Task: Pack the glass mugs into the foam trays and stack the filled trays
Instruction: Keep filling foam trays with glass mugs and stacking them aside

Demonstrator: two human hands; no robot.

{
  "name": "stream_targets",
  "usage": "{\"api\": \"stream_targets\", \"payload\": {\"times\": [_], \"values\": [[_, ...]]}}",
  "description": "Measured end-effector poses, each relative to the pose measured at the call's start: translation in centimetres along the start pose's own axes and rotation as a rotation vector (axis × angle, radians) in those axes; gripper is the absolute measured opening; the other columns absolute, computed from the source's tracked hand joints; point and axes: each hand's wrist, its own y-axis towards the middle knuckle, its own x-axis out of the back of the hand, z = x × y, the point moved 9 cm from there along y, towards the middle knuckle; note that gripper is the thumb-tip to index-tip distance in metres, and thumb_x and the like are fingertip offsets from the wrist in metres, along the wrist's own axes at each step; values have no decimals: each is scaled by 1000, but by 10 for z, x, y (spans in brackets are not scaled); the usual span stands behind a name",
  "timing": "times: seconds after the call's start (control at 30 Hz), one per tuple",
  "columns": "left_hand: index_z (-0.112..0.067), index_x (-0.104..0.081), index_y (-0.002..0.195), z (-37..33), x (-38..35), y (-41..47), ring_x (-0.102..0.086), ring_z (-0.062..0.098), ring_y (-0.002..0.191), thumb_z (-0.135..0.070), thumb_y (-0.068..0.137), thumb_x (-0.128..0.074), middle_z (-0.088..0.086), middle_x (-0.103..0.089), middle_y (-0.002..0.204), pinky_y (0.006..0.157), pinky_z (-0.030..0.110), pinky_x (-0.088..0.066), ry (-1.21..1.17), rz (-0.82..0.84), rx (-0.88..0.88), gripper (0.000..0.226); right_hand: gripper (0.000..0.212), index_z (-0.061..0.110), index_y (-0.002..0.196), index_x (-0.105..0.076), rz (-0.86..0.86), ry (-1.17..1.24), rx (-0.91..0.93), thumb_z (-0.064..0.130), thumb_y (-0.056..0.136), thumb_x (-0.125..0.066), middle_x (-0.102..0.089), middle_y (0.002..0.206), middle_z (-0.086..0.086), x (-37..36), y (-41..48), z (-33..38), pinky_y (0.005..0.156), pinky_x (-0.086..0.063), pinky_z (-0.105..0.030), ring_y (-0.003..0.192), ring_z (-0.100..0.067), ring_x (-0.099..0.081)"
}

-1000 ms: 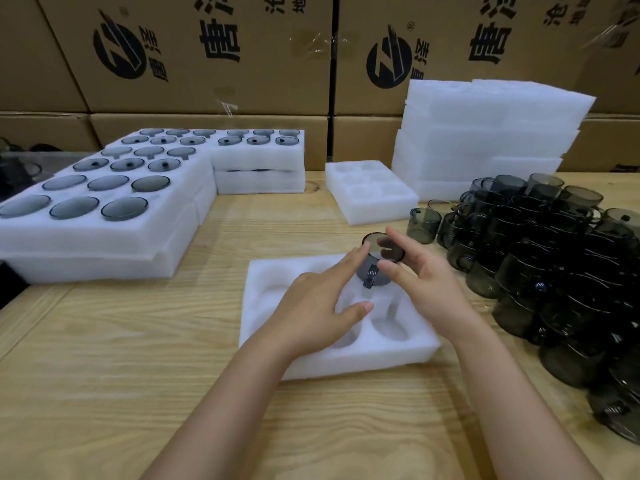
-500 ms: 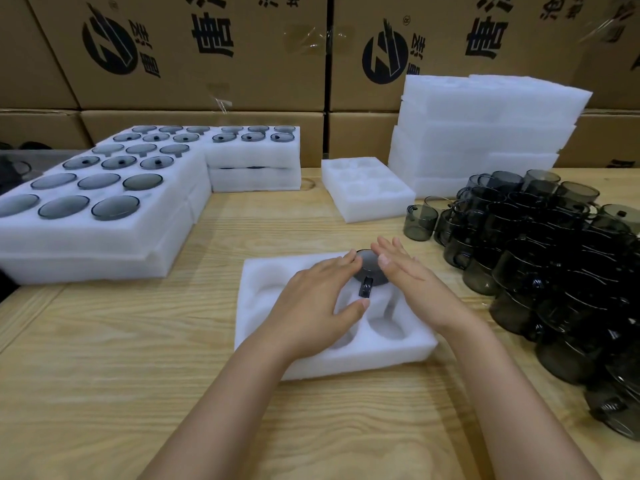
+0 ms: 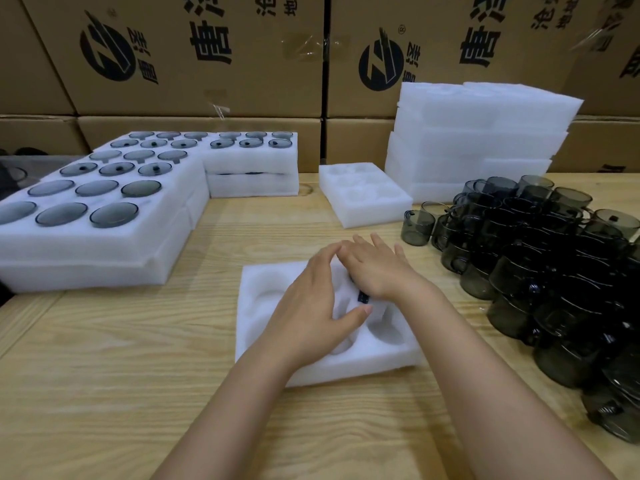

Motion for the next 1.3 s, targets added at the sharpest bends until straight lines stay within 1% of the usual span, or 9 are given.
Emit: {"api": "stream_targets", "payload": {"times": [0.1, 0.3, 0.47, 0.63, 0.73, 0.9, 1.0, 1.13, 1.3], "values": [[-21, -6, 152, -1, -4, 2, -8, -1, 142, -44, 87, -61, -13, -12, 156, 107, 6, -10, 49, 19, -24, 87, 57, 32, 150, -10, -3, -121, -52, 51, 96, -5, 1, 159, 9, -5, -3, -4, 111, 16, -51, 144, -18, 15], [-23, -11, 152, -4, -2, 0, -21, 5, 140, -38, 88, -61, -10, -23, 156, 104, 9, -12, 97, 18, -23, 82, 57, 27, 150, 2, 33, -246, -136, 47, 97, -3, 4, 159, 4, -6, -6, -1, 110, 16, -56, 144, -26, 16], [-20, -54, 133, -12, 53, -9, -54, 13, 116, -39, 82, -50, -6, -61, 126, 106, 28, -29, 205, -281, -119, 54, 53, 20, 145, -25, 7, -62, -103, 43, 100, -9, -27, 150, -3, -1, -7, -4, 109, -14, -52, 138, -31, -18], [-29, -62, 100, 89, 95, -29, -62, 9, 99, -20, 91, -58, -6, -68, 100, 91, 23, -47, -462, -596, 296, 14, 48, 18, 137, -37, -4, 3, -188, 36, 101, -10, -37, 142, -5, 2, -5, -3, 100, -25, -47, 132, -32, -25], [-23, -64, 105, 133, 65, -40, -62, 20, 101, -12, 94, -55, 4, -67, 108, 90, 35, -49, -760, -528, 517, 18, 50, 17, 136, -37, -48, -74, -189, 38, 101, -9, -37, 141, -4, 3, -6, -1, 100, -24, -48, 130, -31, -27], [-24, -64, 108, 133, 46, -31, -66, 11, 86, -5, 90, -59, 0, -67, 104, 66, 21, -52, -905, -373, 464, 27, 50, 19, 134, -40, -92, -114, -160, 42, 101, -11, -41, 135, -5, 5, -13, 3, 100, -25, -46, 126, -29, -32], [-25, -65, 107, 135, 44, -30, -66, 15, 88, 0, 87, -60, 1, -67, 105, 68, 25, -53, -914, -344, 464, 32, 39, 14, 112, -55, -342, 63, -126, 37, 101, -25, -55, 114, -11, 36, -31, -5, 90, -38, -41, 111, -32, -48], [-23, -64, 108, 135, 44, -28, -67, 16, 86, 1, 86, -61, 2, -68, 102, 67, 26, -54, -908, -334, 465, 33, 34, 4, 108, -62, -1052, -110, -279, 32, 89, -57, -58, 110, -20, 105, -118, -46, 83, -37, -44, 103, -40, -47], [-20, -63, 110, 131, 42, -26, -65, 22, 91, 2, 87, -60, 5, -66, 104, 72, 32, -52, -890, -323, 453, 32, 49, -1, 105, -61, -821, -384, -686, 41, 80, -67, -43, 121, -23, 108, -147, -101, 100, -21, -47, 111, -37, -27]]}}
